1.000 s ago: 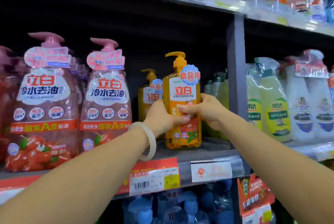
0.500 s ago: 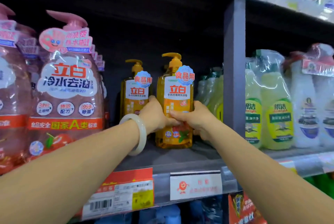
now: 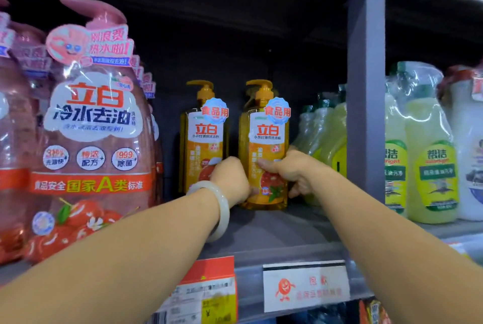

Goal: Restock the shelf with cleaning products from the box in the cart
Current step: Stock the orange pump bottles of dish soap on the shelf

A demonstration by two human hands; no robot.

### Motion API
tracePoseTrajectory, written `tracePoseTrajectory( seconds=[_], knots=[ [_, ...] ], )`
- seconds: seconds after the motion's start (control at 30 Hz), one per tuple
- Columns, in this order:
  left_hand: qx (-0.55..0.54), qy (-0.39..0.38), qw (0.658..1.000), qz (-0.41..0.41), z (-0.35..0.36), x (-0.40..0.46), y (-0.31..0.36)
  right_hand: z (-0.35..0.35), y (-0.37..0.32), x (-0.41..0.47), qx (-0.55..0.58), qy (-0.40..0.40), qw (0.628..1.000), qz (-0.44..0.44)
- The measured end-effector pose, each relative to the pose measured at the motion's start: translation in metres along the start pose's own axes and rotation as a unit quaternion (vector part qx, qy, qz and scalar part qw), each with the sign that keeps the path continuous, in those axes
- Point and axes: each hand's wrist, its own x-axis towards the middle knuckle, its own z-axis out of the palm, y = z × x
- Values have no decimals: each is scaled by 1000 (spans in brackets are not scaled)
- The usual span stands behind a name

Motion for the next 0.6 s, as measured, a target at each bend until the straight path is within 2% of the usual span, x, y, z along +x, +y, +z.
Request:
tracePoseTrajectory(
  seconds=[0.6],
  knots=[
    [-57, 20, 998, -23, 2, -5, -2, 6, 10, 7, 67, 16, 998, -12]
  ],
)
